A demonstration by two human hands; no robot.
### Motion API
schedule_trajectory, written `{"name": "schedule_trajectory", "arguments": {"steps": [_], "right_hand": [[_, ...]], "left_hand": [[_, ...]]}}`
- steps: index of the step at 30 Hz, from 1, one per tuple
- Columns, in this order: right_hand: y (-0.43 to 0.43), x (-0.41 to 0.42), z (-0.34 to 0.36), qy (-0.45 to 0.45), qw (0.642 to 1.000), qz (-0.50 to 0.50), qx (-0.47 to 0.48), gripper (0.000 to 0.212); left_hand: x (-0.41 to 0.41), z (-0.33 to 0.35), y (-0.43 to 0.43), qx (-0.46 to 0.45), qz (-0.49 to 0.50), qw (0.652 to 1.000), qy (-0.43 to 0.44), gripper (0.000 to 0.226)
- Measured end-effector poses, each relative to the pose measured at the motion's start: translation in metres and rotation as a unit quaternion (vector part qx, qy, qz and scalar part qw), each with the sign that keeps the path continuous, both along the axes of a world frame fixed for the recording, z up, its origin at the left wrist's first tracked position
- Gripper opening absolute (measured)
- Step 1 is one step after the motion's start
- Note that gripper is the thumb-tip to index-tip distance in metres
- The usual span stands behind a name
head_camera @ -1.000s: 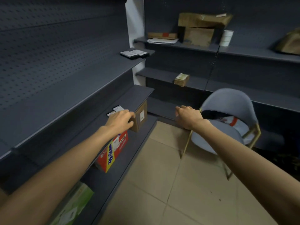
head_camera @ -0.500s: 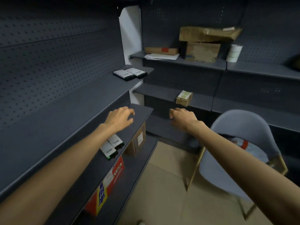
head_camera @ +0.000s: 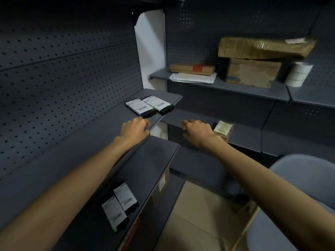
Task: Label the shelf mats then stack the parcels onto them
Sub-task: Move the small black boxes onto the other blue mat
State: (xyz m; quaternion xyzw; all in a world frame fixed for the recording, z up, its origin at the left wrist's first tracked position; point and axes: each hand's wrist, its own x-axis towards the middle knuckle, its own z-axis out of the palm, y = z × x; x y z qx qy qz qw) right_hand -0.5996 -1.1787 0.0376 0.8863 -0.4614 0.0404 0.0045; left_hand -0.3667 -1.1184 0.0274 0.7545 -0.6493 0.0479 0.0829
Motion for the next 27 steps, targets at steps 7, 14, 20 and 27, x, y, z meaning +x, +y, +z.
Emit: {"name": "schedule_trajectory", "arguments": {"steps": [7,14,20,27], "right_hand": [[-0.125,0.060,0.001,-0.027,0.997,0.072,-0.002,0.048],[-0.210,0.108,-0.015,-0.008,0.987,0.152,0.043,0.074],[-0.242,0.133,-0.033,0.041,0.972,0.207,0.101,0.088],[-0.261,0.142,-0.021,0.084,0.958,0.231,0.146,0.086]], "left_hand": [[0.030,-0.011,-0.100,-0.021,0.083,0.996,0.019,0.039],[0.032,-0.016,-0.184,0.046,0.211,0.976,0.027,0.059],[0.030,-0.032,-0.203,0.128,0.332,0.930,0.093,0.074],[0.038,-0.023,-0.196,0.174,0.369,0.907,0.103,0.083]]}}
